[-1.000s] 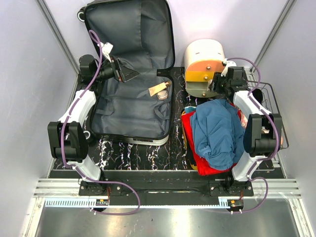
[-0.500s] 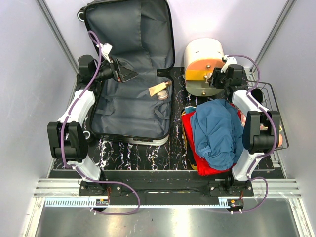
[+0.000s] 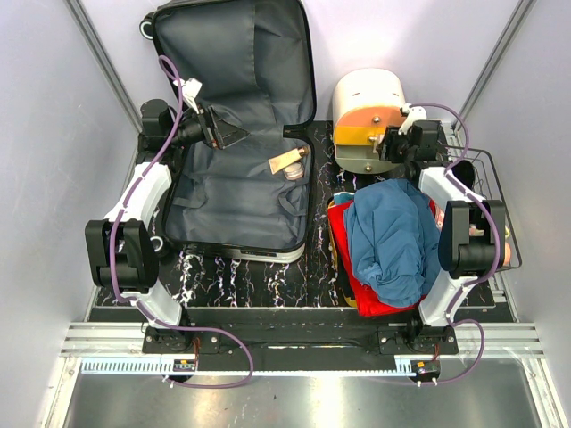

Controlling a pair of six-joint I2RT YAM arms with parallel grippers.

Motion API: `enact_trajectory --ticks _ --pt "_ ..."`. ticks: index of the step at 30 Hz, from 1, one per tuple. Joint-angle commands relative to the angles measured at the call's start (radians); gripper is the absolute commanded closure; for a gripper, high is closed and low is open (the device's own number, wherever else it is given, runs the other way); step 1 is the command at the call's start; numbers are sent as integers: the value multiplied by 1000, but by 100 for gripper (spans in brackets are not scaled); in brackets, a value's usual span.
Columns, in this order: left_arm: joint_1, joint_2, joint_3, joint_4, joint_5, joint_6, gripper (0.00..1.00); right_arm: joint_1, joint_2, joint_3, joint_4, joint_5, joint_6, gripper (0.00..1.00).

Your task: Open, take out, and arrange the luggage

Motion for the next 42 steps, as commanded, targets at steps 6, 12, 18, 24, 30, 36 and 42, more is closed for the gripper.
enact_trajectory --ticks 6,12,18,24,30,36,42 --pt "7 -7 22 23 -12 21 1 -3 -49 -82 60 19 -52 100" --pt "7 1 28 19 -12 21 1 -6 -31 3 -76 16 -35 100" --pt "7 3 23 22 -11 18 1 -6 66 222 -388 19 -26 100" --pt "7 -2 8 31 -15 18 1 -9 144 345 -504 25 -22 100" --pt "26 -7 -4 34 -14 16 1 -7 126 302 -415 16 -20 100" --pt "28 -4 2 32 -14 16 1 -7 101 303 -389 7 23 100" --pt "28 10 19 28 -9 10 1 -7 124 343 -440 7 38 52"
